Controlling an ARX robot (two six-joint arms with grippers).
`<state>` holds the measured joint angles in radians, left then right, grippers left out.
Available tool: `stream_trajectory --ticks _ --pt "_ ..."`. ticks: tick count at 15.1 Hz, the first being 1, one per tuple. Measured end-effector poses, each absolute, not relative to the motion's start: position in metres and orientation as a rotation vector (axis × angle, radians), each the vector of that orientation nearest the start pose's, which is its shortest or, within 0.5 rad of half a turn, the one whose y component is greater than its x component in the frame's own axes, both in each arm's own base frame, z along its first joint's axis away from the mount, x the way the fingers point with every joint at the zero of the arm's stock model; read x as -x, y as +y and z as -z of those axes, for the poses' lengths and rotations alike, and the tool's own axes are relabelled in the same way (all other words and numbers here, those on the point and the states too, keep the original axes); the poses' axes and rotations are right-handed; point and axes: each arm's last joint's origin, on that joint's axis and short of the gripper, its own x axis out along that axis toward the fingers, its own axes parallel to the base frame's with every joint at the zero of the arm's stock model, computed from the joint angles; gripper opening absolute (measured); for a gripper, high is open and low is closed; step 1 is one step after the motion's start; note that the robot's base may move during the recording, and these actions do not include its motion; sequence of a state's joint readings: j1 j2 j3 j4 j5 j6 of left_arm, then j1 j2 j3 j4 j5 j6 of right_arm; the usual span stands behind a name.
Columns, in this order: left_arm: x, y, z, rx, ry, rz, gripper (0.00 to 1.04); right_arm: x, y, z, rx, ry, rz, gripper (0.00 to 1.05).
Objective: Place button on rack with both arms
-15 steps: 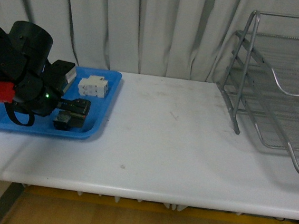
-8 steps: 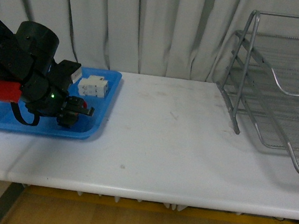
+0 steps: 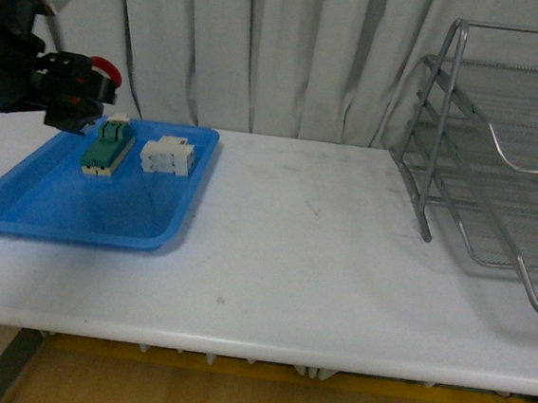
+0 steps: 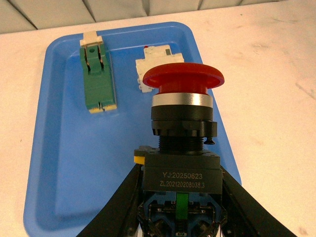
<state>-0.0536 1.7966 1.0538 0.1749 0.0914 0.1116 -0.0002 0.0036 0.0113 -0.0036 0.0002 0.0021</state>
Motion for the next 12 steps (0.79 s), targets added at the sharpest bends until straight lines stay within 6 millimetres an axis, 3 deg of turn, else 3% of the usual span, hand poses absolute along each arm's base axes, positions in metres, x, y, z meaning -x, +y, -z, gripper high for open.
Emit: stream_trajectory --ticks 1,4,8,12 --pt "-0.356 -0.021 -0.19 -0.088 0.544 0.18 0.36 -0.097 0.0 -0.167 -0.002 -0.004 0.0 0.98" --pt "-0.316 -0.013 -0.193 -0.084 0.532 0.155 0.36 -0.097 0.0 -0.167 -0.002 -0.004 0.0 0.98" --pt "-0.29 0.003 -0.197 -0.073 0.51 0.09 0.36 -0.097 0.0 -0.167 -0.002 -0.004 0.0 0.98" --pt "-0.279 0.003 -0.189 -0.057 0.522 0.085 0.36 -0.097 0.0 -0.167 -0.002 -0.004 0.0 0.98"
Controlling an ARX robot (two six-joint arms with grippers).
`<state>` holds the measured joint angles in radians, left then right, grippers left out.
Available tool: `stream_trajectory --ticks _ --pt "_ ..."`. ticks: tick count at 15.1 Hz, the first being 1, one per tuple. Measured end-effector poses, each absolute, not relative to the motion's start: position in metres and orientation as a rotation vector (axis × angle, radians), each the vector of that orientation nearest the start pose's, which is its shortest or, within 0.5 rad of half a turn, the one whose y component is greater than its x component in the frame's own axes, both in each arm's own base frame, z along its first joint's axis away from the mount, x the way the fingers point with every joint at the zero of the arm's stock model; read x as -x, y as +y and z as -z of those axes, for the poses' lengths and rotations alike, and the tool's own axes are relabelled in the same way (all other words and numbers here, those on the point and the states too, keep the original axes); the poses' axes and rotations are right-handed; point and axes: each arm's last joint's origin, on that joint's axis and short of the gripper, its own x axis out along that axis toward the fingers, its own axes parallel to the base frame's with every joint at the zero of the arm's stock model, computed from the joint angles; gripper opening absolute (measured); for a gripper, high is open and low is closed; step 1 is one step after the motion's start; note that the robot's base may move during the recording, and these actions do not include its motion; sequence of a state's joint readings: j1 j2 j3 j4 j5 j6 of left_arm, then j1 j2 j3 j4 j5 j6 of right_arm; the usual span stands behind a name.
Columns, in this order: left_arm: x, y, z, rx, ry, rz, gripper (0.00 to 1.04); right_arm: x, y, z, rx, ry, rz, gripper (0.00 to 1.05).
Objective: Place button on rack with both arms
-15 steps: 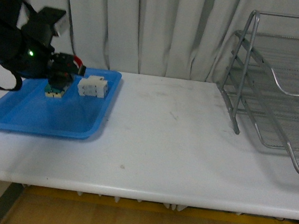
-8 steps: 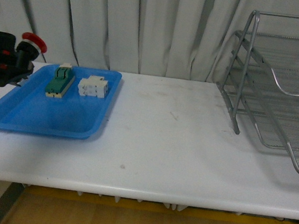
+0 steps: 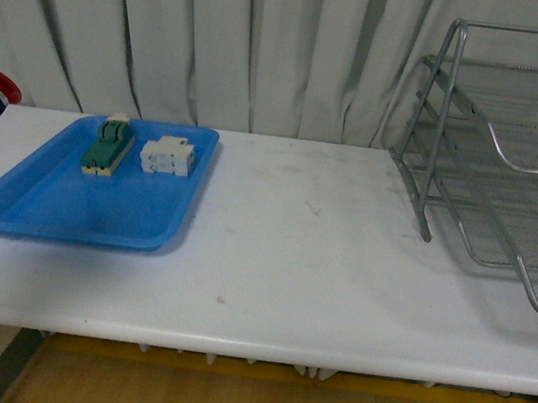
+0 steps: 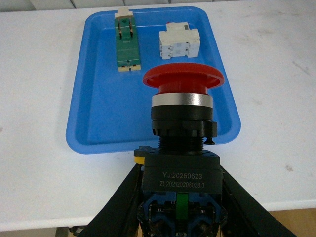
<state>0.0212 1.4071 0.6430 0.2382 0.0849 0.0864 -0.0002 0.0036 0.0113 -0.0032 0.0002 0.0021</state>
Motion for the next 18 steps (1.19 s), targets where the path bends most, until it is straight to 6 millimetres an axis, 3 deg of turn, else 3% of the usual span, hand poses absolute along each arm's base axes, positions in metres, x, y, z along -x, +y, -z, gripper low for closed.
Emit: stream_trajectory --ticks 14,16,18 --pt "-0.273 -0.002 -0.18 -0.063 0.537 0.1 0.36 -0.097 0.0 -0.166 -0.002 -0.001 0.0 0.98" --pt "-0.273 -0.009 -0.18 -0.067 0.541 0.126 0.36 -0.097 0.0 -0.167 -0.002 -0.003 0.0 0.98" --pt "-0.279 -0.031 -0.193 -0.083 0.508 0.197 0.36 -0.097 0.0 -0.167 -0.002 -0.004 0.003 0.98"
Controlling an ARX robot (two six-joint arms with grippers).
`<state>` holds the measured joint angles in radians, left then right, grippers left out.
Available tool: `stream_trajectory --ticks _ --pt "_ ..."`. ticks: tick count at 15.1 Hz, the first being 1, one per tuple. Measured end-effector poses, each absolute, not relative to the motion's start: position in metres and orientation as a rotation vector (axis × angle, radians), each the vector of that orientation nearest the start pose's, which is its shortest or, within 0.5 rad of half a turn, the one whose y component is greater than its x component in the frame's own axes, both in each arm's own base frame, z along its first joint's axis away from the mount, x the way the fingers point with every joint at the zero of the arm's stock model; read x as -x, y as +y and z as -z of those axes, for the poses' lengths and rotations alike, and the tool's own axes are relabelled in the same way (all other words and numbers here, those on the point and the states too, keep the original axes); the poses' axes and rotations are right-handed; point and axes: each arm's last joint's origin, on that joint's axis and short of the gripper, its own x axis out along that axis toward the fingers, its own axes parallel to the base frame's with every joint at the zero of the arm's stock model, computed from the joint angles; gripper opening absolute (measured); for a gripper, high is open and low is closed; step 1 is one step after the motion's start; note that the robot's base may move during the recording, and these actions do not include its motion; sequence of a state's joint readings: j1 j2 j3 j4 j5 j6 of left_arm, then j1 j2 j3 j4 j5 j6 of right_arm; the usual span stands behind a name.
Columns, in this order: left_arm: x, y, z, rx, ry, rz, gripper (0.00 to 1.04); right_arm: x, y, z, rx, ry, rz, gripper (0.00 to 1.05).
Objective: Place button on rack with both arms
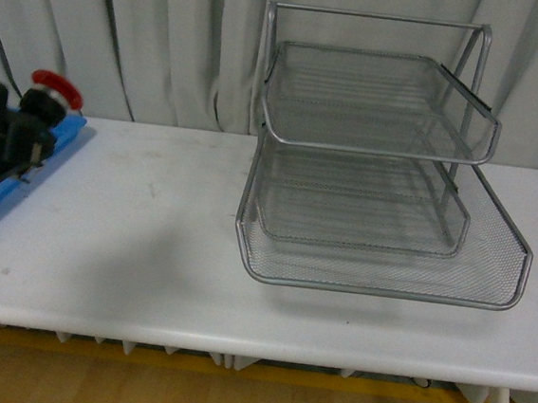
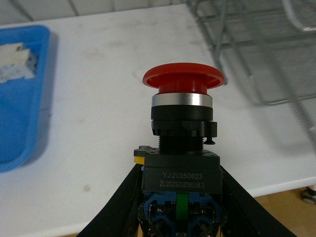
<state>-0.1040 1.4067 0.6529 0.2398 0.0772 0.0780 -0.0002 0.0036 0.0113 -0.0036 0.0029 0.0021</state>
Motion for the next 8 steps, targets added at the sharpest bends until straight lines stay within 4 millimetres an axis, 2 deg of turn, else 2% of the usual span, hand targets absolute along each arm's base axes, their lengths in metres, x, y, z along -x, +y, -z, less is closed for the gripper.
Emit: stream_trajectory --ticks 2,4,6,8 --pt "-0.298 -0.059 -0.21 -0.102 0.462 0.241 0.36 -0.097 0.0 -0.167 -0.002 -0.003 0.004 0.98" --pt "-0.319 -0.099 -0.228 -0.11 0.418 0.348 0.36 -0.097 0.0 -0.167 -0.002 -0.004 0.003 0.98" --pt "-0.338 -0.14 -0.237 -0.129 0.411 0.437 0.36 -0.097 0.0 -0.167 -0.002 -0.004 0.003 0.98" --pt "-0.341 -0.188 -0.239 -0.179 0.412 0.558 0.36 -0.097 0.0 -0.167 -0.002 -0.004 0.003 0.98"
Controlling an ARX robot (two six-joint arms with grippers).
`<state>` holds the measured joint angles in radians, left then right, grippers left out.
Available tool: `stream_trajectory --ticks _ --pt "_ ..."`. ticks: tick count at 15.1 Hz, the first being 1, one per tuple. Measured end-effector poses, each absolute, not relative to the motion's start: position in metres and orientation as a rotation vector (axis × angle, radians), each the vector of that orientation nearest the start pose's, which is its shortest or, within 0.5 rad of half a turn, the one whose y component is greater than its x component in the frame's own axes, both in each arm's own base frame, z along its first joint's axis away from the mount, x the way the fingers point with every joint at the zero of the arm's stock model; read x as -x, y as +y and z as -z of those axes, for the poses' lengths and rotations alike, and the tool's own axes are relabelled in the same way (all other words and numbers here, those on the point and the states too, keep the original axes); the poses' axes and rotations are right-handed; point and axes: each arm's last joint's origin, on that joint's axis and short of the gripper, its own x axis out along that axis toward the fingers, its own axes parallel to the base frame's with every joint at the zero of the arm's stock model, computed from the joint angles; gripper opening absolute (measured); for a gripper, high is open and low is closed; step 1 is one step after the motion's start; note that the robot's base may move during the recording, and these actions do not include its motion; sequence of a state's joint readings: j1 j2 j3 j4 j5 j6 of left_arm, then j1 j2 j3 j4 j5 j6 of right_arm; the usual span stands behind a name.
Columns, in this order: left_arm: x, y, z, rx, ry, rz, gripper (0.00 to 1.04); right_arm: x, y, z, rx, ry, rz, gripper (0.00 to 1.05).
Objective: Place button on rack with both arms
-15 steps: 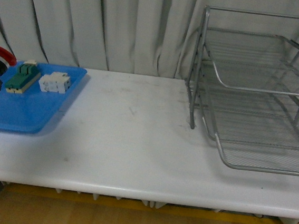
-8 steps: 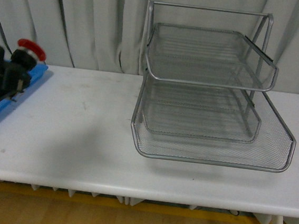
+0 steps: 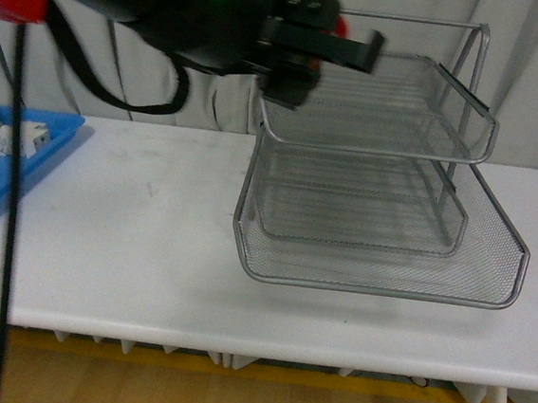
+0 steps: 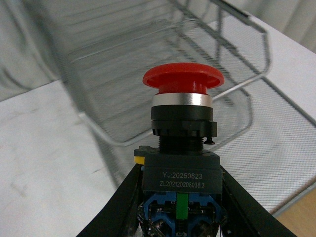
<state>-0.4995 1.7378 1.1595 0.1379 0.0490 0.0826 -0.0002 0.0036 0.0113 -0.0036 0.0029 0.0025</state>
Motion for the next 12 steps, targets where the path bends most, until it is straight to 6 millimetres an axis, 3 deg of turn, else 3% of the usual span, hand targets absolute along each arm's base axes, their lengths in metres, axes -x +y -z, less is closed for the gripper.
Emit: stream_trajectory --ticks 2,4,7,10,12 --pt "-0.336 -0.226 -0.236 -0.239 0.42 0.667 0.36 -0.097 0.0 -0.167 -0.002 -0.004 0.003 0.98" --pt "-0.335 -0.248 -0.219 -0.296 0.466 0.737 0.36 -0.097 0.0 -0.167 -0.002 -0.004 0.003 0.98" --pt "-0.352 -0.259 -0.179 -0.381 0.589 0.728 0.36 -0.097 0.0 -0.167 -0.002 -0.004 0.003 0.98" --pt "-0.391 -0.27 -0.169 -0.416 0.641 0.674 0.36 -0.097 0.0 -0.167 -0.002 -0.004 0.003 0.98" --pt "-0.406 -0.275 -0.155 -0.428 0.697 0.659 0.36 -0.097 0.0 -0.167 -0.002 -0.004 0.003 0.98"
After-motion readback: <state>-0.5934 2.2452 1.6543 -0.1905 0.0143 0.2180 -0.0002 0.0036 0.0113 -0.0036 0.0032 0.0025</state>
